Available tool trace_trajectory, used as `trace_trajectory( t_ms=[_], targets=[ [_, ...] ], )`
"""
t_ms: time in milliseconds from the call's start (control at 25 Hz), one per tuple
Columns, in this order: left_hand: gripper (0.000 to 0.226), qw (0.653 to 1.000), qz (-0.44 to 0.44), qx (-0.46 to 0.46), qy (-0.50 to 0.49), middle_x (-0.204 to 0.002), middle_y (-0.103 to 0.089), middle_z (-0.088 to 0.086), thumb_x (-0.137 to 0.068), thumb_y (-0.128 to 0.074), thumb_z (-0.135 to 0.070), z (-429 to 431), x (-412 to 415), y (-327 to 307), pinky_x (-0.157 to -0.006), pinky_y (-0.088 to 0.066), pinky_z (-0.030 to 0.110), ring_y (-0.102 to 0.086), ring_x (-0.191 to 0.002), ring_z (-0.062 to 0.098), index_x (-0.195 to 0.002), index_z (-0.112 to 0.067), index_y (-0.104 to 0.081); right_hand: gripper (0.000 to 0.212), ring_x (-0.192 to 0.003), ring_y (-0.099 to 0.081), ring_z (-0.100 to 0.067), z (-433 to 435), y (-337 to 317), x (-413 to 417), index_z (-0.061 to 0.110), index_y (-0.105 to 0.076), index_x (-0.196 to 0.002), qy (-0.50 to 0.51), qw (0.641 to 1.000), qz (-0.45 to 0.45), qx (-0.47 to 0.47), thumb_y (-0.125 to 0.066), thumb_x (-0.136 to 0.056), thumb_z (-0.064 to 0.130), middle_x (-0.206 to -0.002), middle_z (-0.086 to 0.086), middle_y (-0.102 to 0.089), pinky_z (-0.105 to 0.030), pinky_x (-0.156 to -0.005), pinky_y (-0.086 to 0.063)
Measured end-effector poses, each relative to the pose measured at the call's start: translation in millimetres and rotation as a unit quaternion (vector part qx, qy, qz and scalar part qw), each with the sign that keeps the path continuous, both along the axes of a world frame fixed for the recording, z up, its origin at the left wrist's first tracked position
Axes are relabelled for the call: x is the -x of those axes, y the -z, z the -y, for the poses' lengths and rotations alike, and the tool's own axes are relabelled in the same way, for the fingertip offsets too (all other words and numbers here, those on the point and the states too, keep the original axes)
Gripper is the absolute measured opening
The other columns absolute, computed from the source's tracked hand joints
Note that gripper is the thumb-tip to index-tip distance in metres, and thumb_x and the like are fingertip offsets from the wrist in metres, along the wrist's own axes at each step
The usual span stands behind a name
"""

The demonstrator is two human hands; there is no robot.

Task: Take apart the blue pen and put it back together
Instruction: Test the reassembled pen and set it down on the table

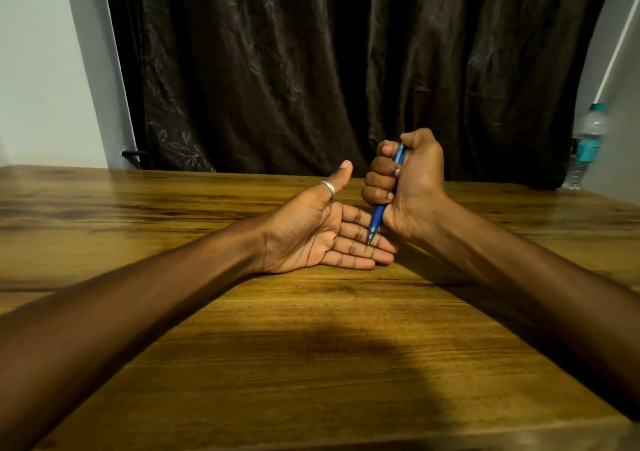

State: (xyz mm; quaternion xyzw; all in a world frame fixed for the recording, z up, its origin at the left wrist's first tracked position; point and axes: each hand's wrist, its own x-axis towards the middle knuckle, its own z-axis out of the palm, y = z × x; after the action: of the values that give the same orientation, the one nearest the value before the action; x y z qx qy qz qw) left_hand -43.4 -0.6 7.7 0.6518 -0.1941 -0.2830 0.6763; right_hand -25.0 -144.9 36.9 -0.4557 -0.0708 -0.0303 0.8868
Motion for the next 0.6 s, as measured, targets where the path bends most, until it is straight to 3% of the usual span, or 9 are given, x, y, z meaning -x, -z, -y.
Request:
trace_trajectory(
  t_ms=[600],
  targets=[
    [0.091, 1.000, 0.013, -0.015, -0.001, -0.125, -0.068, 0.024, -0.093, -0.021, -0.073, 2.1, 1.1, 0.7, -0.102, -0.051, 0.038, -0.066, -0.119, 0.032, -0.133, 0.002, -0.055, 0.041, -0.039, -0.020, -0.008, 1.6, -1.0, -1.8, 0.019, -0.044, -0.064, 0.011, 1.000, -0.009, 0.010, -0.033, -0.097, 0.039, -0.047, 0.008, -0.028, -0.020, -0.036, -0.015]
  ],
)
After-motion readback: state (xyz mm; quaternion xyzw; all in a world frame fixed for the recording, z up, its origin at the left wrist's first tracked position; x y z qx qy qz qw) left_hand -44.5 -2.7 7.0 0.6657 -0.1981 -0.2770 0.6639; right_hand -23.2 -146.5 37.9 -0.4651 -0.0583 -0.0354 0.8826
